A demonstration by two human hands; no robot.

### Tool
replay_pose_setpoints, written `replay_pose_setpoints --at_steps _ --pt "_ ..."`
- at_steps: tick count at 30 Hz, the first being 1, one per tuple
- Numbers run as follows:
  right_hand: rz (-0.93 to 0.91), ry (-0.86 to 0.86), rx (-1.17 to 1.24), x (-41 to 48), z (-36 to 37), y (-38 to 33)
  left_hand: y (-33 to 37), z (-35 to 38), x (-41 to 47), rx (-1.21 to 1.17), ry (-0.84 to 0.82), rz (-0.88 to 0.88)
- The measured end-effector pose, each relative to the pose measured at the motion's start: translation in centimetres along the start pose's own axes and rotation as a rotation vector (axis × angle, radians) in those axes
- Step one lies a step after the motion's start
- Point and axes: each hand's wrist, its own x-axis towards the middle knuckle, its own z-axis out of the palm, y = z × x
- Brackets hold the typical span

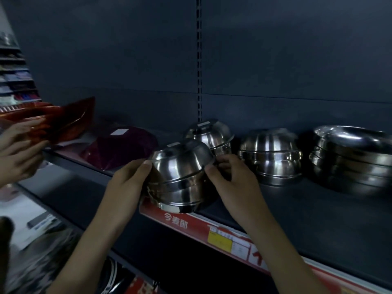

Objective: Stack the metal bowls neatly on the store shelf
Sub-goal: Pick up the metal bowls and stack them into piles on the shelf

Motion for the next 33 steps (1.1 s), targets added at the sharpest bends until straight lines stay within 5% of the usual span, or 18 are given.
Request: replay_pose_setpoints --at_steps 17,24,33 --pt "-0.185 0.282 0.072 -3.5 -3.3 -0.8 5.6 2.1 -2.8 -0.033 0.008 0.383" --pt "-0.246 0.486 -0.041 -7.6 -11.3 -0.6 6.6 8.5 -6.1 -0.104 -0.105 0.573" --pt "-0.177 0.617 0.021 -11.2 -16.7 2.2 6.6 16.1 -7.4 -0.442 -0.396 0.531"
